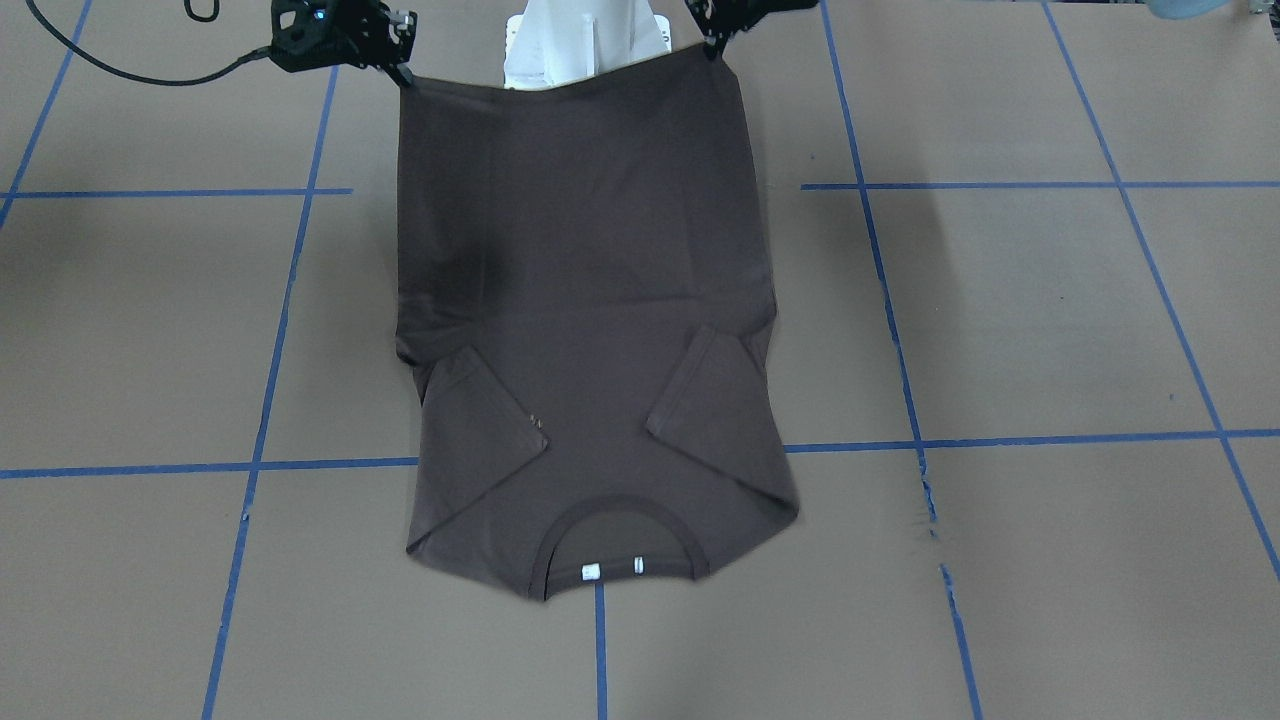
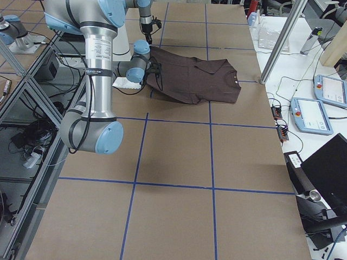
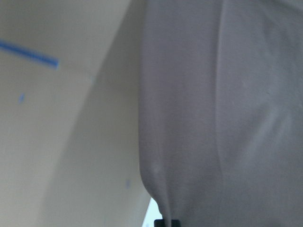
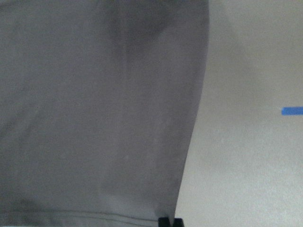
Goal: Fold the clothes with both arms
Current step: 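Lift the hem with both grippers and fold it toward the collar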
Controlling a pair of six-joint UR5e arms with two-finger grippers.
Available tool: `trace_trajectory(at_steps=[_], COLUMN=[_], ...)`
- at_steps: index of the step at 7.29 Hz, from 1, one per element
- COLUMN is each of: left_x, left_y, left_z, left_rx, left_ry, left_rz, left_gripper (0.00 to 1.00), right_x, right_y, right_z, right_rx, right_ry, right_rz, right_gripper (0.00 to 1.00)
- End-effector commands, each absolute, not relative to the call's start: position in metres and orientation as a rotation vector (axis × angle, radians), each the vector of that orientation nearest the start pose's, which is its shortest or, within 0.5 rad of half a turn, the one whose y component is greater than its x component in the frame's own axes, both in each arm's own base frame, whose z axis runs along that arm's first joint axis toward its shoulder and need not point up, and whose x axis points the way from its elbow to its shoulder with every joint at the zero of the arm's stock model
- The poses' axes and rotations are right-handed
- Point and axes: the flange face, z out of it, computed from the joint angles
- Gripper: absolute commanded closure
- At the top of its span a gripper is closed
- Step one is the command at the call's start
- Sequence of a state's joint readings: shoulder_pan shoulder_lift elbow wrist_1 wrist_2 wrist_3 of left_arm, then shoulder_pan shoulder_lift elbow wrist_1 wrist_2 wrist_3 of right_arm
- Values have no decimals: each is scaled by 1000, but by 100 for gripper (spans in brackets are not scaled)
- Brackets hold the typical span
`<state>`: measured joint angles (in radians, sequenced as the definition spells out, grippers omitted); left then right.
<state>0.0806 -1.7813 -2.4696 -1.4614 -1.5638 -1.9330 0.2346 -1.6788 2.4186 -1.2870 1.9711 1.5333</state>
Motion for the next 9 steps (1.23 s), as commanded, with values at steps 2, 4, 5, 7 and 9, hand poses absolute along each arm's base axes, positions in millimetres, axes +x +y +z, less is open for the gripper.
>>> trace_trajectory(at_steps=[2,4,5,7,9], left_x=[396,381,379,399,374], left_y=[-122,-172,-196,-237,-305], left_z=[183,188,195,225,230], left_rx=[-203,-118,-73,-14,104], left_ry=[1012,1009,990,903,877], left_rz=[-299,-299,-327,-366,-376], left_gripper=[100,100,100,100,100], right_x=[-346,-365,-368,-356,-360], right_y=[-205,-269,-309,-368,-432], right_z=[290,284,279,283,269], right_rx=[-176,-73,-1,115,168], right_ry=[-1050,-1077,-1086,-1059,-1053], right_rz=[-40,11,20,53,121], right_gripper=[100,100,100,100,100])
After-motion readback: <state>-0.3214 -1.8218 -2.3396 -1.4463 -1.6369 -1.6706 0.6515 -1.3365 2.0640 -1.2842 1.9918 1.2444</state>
